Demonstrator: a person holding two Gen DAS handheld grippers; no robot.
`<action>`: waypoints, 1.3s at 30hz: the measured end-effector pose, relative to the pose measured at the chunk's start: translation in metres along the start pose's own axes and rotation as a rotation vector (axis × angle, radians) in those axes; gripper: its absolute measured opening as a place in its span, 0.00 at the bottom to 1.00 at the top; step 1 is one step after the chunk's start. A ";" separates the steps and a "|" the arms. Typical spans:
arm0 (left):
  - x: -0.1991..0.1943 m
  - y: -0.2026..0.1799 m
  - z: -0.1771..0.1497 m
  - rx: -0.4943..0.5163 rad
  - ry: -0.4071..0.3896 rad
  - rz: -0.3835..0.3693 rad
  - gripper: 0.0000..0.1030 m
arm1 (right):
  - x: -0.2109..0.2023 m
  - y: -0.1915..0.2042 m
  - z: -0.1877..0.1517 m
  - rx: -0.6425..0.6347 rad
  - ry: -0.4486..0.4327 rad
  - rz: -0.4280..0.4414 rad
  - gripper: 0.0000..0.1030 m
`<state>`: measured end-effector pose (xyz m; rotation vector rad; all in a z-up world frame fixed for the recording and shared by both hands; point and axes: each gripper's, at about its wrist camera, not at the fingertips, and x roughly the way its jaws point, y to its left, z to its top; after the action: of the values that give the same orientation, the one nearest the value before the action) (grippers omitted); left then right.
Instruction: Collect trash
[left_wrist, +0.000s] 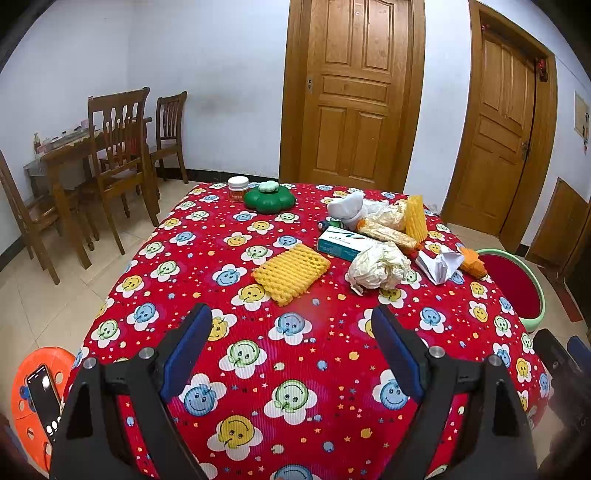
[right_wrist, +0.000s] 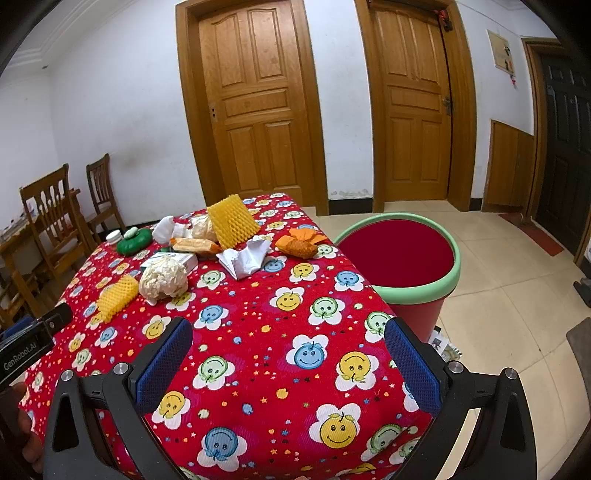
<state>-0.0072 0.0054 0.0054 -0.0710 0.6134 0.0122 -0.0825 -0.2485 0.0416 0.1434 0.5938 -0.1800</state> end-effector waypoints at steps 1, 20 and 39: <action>-0.001 0.000 0.000 0.001 0.000 0.000 0.86 | 0.000 0.000 0.000 0.000 0.000 0.001 1.00; 0.002 0.001 0.002 -0.005 0.003 0.000 0.86 | 0.000 0.000 0.000 0.000 0.001 0.002 1.00; 0.025 0.017 0.015 -0.003 0.041 0.016 0.86 | 0.015 0.002 0.002 -0.009 0.043 0.014 1.00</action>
<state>0.0217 0.0232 0.0020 -0.0695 0.6547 0.0275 -0.0682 -0.2491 0.0351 0.1434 0.6359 -0.1610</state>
